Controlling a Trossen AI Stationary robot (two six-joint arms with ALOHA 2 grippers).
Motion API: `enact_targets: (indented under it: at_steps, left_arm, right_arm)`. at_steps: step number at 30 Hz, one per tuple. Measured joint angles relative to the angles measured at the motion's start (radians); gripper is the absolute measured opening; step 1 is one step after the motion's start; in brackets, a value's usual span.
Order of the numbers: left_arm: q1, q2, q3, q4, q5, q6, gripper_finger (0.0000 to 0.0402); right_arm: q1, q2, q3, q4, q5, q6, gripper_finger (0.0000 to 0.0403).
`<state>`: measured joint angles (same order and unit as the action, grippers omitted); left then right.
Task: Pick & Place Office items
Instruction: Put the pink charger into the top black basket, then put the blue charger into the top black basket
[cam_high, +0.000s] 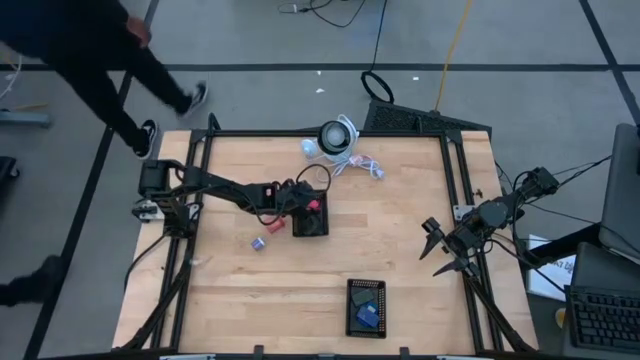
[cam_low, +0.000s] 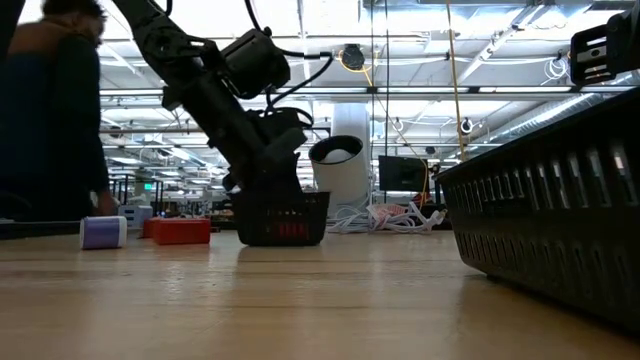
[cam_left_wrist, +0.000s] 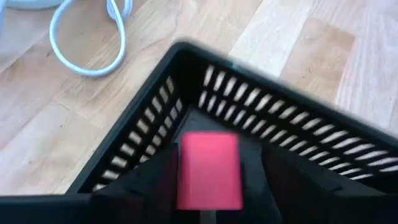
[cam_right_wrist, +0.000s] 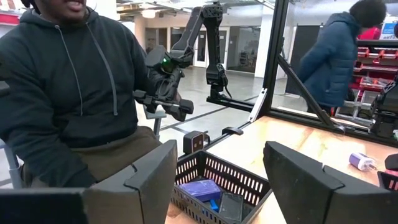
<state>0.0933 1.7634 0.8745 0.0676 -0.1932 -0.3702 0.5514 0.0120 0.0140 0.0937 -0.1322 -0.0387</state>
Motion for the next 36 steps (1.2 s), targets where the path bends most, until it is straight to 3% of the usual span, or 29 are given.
enact_targets:
  at_steps: [9, 18, 28, 31, 36]
  left_arm:
    - [0.000, -0.063, 0.000, 0.016, 0.010, 0.060, 0.0273]
    - [0.000, -0.344, 0.001, -0.199, 0.004, 0.077, 0.0267]
    - [0.000, -0.579, 0.000, -0.830, -0.203, -0.374, 0.0229]
    - [0.005, -0.587, 0.000, -0.959, -0.253, -0.537, 0.0217]
    - [0.037, -0.577, 0.000, -1.044, -0.219, -0.677, 0.0202]
  right_arm:
    - [0.000, 0.000, 0.000, 0.000, 0.000, 0.000, 0.0232]
    - [0.000, 0.000, 0.000, 0.002, 0.000, 0.000, 0.0227]
    - [0.000, 0.000, 0.000, 0.000, 0.000, 0.000, 0.0230]
    - [0.000, 0.000, 0.000, 0.000, 0.000, 0.000, 0.0227]
    - [0.000, 0.000, 0.000, 0.000, 0.000, 0.000, 0.0229]
